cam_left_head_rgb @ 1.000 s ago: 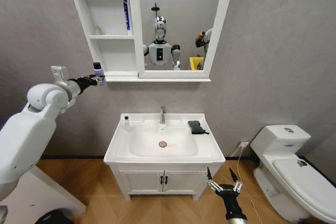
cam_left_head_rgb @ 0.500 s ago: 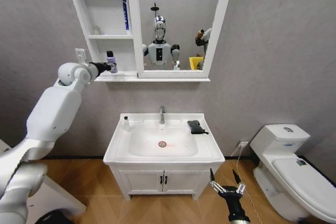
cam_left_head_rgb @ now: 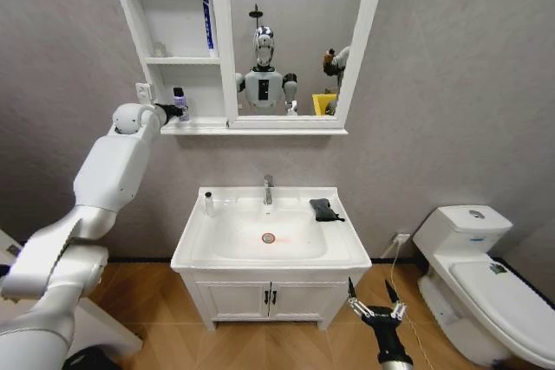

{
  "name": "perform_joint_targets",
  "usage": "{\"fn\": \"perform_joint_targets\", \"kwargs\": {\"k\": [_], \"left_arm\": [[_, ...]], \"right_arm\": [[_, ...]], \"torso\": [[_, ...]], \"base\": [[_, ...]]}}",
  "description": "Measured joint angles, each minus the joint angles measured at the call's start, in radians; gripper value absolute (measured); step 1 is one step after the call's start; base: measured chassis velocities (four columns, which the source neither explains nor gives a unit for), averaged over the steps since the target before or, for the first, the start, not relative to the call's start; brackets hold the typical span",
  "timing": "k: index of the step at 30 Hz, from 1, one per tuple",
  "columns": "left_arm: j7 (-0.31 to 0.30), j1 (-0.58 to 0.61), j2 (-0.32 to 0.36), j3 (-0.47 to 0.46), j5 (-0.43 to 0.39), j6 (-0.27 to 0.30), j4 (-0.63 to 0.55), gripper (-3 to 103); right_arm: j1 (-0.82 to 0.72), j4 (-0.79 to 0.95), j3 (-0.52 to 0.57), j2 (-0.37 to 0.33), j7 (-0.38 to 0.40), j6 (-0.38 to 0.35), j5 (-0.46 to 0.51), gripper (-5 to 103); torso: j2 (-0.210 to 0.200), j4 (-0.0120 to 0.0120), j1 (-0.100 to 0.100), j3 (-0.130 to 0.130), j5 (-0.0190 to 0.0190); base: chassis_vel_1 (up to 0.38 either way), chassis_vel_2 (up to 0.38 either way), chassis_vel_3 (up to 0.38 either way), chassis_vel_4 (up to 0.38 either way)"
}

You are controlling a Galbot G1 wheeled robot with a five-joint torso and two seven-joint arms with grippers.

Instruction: Move facial cleanser and shampoo from washbasin to cabinet, then wipe washbasin with towel.

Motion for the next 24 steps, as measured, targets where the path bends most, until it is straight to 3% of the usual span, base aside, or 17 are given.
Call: {"fn": "perform_joint_targets", "kwargs": {"k": [6,9,12,13,15,16,18,19,22,23,24], "left_arm": [[0.002,0.009,-0.002,-0.008,0.001,-0.023,0.008,65],[0.002,0.012,0.000,-0.009,0.001,-0.023,0.001,70],[-0.008,0.052,0.033,-0.019,-0.023,-0.007,-0.086,86],[-0.008,0.052,0.033,-0.019,-0.023,-0.007,-0.086,86],[-0.022,0.112,0.081,-0.035,-0.041,0.004,-0.200,97],[-0.022,0.112,0.081,-0.035,-0.041,0.004,-0.200,97],[-0.022,0.235,0.159,-0.086,-0.025,-0.007,-0.394,100],[-0.022,0.235,0.159,-0.086,-0.025,-0.007,-0.394,100],[-0.036,0.453,0.277,-0.162,-0.077,-0.030,-0.633,100],[-0.036,0.453,0.277,-0.162,-0.077,-0.030,-0.633,100],[-0.046,0.554,0.318,-0.183,-0.089,-0.061,-0.714,100]], "right_arm": [[-0.001,-0.003,-0.003,0.000,0.000,0.000,0.000,100],[-0.001,-0.004,-0.003,0.000,0.000,0.000,-0.001,100],[-0.001,-0.004,-0.004,0.001,-0.001,0.000,-0.001,100],[-0.001,-0.004,-0.004,0.001,-0.001,0.000,-0.001,100],[0.000,-0.006,-0.007,0.004,-0.001,0.000,-0.004,100],[0.000,-0.006,-0.007,0.004,-0.001,0.000,-0.004,100],[0.001,-0.007,-0.012,0.006,-0.002,-0.001,-0.008,100],[0.001,-0.007,-0.012,0.006,-0.002,-0.001,-0.008,100],[0.004,-0.009,-0.020,0.007,-0.003,-0.006,-0.016,100],[0.004,-0.009,-0.020,0.007,-0.003,-0.006,-0.016,100],[0.006,-0.009,-0.024,0.008,-0.005,-0.009,-0.020,100]], "torso": [[0.000,-0.0002,0.000,0.000,0.0000],[0.000,-0.0002,0.000,0.000,0.0000],[0.000,-0.0004,0.000,0.000,0.0000],[0.000,-0.0004,0.000,0.000,0.0000],[0.000,-0.0004,0.000,0.000,-0.0001],[0.000,-0.0004,0.000,0.000,-0.0001],[0.000,-0.0002,0.000,0.000,0.0000],[0.000,-0.0002,0.000,0.000,0.0000],[0.000,0.0005,0.000,0.000,-0.0003],[0.000,0.0005,0.000,0.000,-0.0003],[0.000,0.0010,0.000,0.000,-0.0002]], "base": [[0.000,0.000,0.000,0.000],[0.000,0.000,0.000,0.000],[0.000,0.000,0.000,0.000],[0.000,0.000,0.000,0.000],[0.000,0.000,0.000,0.000],[0.000,0.000,0.000,0.000],[0.000,0.000,0.000,0.000],[0.000,0.000,0.000,0.000],[0.000,0.000,0.000,0.000],[0.000,0.000,0.000,0.000],[0.000,0.000,0.000,0.000]]}}
